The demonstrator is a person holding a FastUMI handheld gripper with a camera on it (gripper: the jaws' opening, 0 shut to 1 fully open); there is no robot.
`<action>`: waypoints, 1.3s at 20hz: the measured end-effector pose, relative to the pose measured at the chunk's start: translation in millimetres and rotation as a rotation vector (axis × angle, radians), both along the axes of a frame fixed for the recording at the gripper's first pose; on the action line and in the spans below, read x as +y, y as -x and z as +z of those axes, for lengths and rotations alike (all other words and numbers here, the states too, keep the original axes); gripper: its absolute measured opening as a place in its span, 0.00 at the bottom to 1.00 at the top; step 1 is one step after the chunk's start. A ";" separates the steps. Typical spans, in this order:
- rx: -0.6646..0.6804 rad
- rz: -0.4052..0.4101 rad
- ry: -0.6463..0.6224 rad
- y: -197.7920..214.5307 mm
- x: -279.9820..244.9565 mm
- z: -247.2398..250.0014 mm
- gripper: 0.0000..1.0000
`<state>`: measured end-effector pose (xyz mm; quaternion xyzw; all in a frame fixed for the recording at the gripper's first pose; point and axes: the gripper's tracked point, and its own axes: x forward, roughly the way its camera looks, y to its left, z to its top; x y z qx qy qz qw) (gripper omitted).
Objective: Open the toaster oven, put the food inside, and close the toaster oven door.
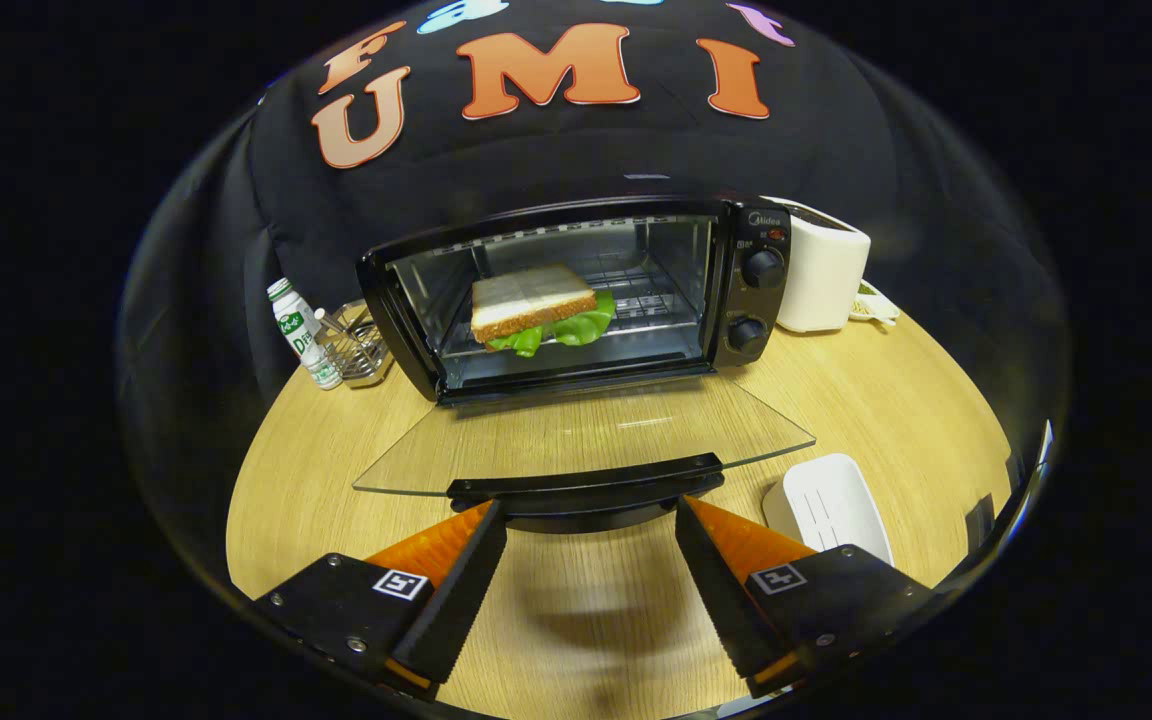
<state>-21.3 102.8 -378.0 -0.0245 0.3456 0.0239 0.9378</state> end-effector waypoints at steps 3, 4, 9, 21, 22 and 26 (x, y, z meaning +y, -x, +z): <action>-0.018 -0.002 -0.010 -7.0 2.6 11.7 1.00; -0.022 -0.004 -0.013 -8.5 2.8 15.4 1.00; -0.077 0.001 -0.026 -26.7 8.6 38.6 1.00; -0.137 0.006 -0.059 -101.5 30.2 71.7 1.00; -0.125 0.003 -0.063 -104.1 32.6 70.0 1.00; -0.169 0.025 -0.078 -108.4 38.7 93.8 0.99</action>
